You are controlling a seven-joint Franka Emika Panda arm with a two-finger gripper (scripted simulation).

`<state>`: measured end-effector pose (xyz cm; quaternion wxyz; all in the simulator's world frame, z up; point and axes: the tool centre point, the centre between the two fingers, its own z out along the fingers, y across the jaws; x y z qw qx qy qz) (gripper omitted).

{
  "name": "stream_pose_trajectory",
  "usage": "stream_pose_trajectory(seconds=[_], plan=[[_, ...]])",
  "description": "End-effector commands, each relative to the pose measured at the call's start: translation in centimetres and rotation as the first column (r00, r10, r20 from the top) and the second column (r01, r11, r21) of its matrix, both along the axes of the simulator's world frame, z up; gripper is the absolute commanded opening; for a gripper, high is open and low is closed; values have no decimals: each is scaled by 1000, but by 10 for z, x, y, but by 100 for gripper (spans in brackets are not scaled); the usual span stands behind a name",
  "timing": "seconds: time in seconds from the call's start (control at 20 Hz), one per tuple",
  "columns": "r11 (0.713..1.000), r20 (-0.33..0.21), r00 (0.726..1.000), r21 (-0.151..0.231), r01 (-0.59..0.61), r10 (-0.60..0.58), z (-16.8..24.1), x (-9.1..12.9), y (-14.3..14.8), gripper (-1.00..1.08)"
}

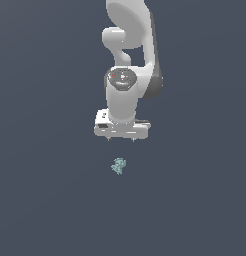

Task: Pick up the object and move it to a goal position.

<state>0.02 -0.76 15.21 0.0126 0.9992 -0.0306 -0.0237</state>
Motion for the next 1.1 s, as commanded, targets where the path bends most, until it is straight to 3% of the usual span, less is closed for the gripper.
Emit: stream_pose_trajectory(seconds=[0.0, 0.55, 1.05], plan=[[999, 5, 999, 2, 39, -39, -7, 7, -1, 100], [961, 38, 960, 17, 275, -276, -50, 51, -10, 100], [935, 48, 934, 24, 353, -354, -67, 65, -13, 100]])
